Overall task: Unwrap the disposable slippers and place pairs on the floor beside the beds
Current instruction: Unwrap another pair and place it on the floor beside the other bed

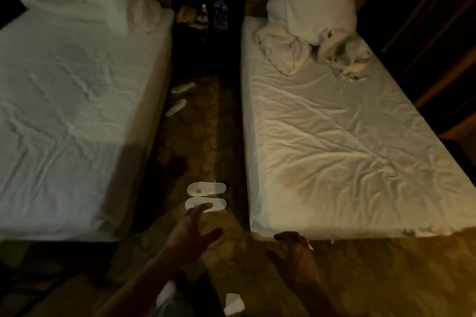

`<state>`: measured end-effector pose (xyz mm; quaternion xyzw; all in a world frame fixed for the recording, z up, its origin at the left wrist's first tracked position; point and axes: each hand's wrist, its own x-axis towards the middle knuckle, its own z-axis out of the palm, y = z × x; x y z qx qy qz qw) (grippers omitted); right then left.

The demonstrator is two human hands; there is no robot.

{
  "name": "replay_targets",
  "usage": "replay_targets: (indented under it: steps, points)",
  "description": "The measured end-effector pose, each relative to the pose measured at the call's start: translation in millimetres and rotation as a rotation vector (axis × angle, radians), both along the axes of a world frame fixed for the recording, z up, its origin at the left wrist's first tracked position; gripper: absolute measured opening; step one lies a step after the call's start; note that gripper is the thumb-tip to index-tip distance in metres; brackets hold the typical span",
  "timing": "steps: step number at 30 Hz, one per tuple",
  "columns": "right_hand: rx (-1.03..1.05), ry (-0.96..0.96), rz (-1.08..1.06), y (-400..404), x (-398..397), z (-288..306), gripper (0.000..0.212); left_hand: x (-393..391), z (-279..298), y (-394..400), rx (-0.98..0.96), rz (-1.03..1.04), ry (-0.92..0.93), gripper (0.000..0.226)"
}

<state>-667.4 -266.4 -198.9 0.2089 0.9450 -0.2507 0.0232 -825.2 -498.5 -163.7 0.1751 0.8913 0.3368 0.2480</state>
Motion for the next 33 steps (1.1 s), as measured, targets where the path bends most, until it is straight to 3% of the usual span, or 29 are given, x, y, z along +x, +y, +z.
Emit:
replay_targets:
  steps: [4, 9, 15, 17, 18, 19, 21, 26, 33]
  points:
    - [-0.067, -0.075, -0.052, -3.7, 15.4, 20.2, 0.045, 39.5, 15.6, -1.4, -0.026, -0.011, 0.007, 0.071]
    - [-0.019, -0.105, -0.015, -16.1, 17.6, 35.6, 0.051, 61.9, 31.6, -6.5, -0.116, -0.113, 0.07, 0.068]
    - [0.027, -0.106, 0.01, -12.2, 6.0, 51.5, 0.056, 60.8, 40.4, 0.4, -0.076, -0.107, 0.096, 0.058]
    - [0.046, -0.097, 0.024, -10.5, 2.6, 54.4, 0.057, 54.5, 32.1, 1.8, -0.053, -0.132, 0.085, 0.057]
    - [0.045, -0.105, 0.028, -10.1, 0.5, 56.1, 0.057, 50.4, 28.6, 2.1, 0.006, -0.141, 0.055, 0.067]
    - [0.039, -0.111, 0.028, -10.6, -1.7, 59.0, 0.056, 46.5, 31.1, 4.4, 0.012, -0.15, 0.063, 0.072]
    - [0.046, -0.098, 0.02, -8.1, -7.9, 61.1, 0.056, 39.2, 52.8, 11.5, -0.045, -0.128, 0.081, 0.062]
    - [0.094, -0.027, 0.012, 0.5, -24.8, 70.2, 0.054, 16.5, 64.3, 28.0, -0.014, -0.131, 0.11, 0.077]
    - [0.119, -0.014, -0.087, 19.1, -25.3, 76.1, 0.054, 0.6, 65.4, 61.4, -0.094, -0.202, 0.091, 0.071]
